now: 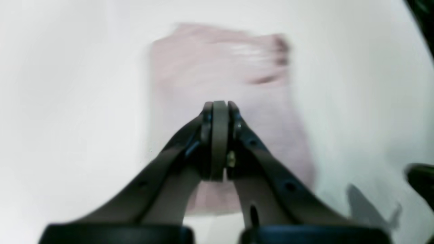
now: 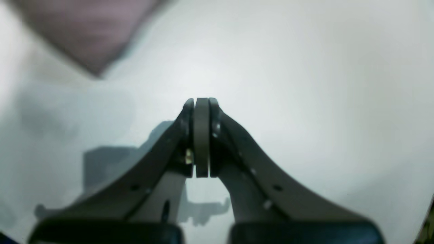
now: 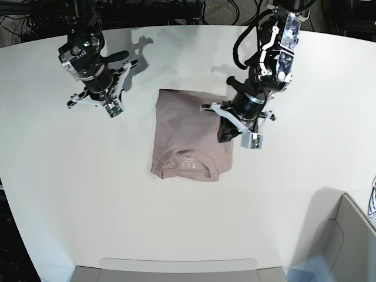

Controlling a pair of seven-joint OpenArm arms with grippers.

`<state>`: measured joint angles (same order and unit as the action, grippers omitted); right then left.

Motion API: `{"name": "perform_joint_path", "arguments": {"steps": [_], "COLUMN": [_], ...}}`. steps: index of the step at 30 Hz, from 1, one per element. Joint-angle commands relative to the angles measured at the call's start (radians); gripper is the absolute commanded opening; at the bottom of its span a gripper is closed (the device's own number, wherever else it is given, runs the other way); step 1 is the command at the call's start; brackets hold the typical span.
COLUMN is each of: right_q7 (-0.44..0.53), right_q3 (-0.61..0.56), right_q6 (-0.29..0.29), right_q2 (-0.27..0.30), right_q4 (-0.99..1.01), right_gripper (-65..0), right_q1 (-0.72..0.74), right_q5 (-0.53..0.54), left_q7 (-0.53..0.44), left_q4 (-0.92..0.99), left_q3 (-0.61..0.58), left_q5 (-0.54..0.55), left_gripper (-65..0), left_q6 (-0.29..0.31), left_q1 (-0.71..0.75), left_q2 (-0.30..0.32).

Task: Fold the T-shirt properly

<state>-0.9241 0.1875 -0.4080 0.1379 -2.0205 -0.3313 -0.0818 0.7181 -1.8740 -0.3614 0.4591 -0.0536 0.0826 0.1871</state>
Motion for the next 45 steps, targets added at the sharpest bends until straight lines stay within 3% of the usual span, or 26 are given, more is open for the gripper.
{"name": "perform_joint_path", "arguments": {"steps": [1,9,16,19,25,30,34,39,42,45], "right_q7": [0.013,0.013,0.013,0.013,0.013,0.013,0.013,0.063,0.112,0.136], "right_q3": [0.028,0.068,0.065,0.065,0.062,0.031,0.036,0.028,0.019,-0.019], "right_q6": [0.004,0.004,0.004,0.004,0.004,0.004,0.004,0.004,0.004,0.004], "right_q2": [0.010,0.012,0.009,0.009,0.004,0.002,0.006,0.016,0.058,0.124], "right_q4": [-0.015,-0.016,-0.016,-0.016,-0.015,-0.021,-0.038,-0.049,-0.050,-0.050], "right_gripper": [-65.0,-65.0,-65.0,-65.0,-65.0,-65.0,-65.0,-65.0,-65.0,-65.0], "right_q1": [-0.005,-0.090,-0.122,-0.127,-0.124,-0.122,-0.147,-0.279,-0.392,-0.510], "right_q5": [-0.006,-0.006,-0.006,-0.006,-0.006,0.023,0.066,0.067,0.067,0.067], "left_q7": [-0.016,-0.027,-0.150,-0.177,-0.236,-0.219,-0.094,0.048,0.053,0.051], "left_q4": [0.003,0.256,0.606,0.698,0.715,0.541,0.270,-0.055,-0.177,-0.178], "left_q3": [-0.028,-0.126,0.019,0.080,0.083,0.084,0.101,0.285,0.356,0.379], "left_q5": [0.004,0.004,0.004,0.004,0.005,0.008,0.008,0.008,0.008,0.008], "left_gripper": [-65.0,-65.0,-65.0,-65.0,-65.0,-65.0,-65.0,-65.0,-65.0,-65.0], "left_q6": [0.021,0.018,0.022,0.025,0.025,0.024,0.018,0.018,0.018,0.018], "left_q1": [-0.005,-0.136,-0.238,-0.267,-0.286,-0.278,-0.197,0.042,0.222,0.371], "left_q2": [-0.027,-0.085,-0.068,0.002,0.187,0.260,0.297,0.262,0.240,0.223]}}
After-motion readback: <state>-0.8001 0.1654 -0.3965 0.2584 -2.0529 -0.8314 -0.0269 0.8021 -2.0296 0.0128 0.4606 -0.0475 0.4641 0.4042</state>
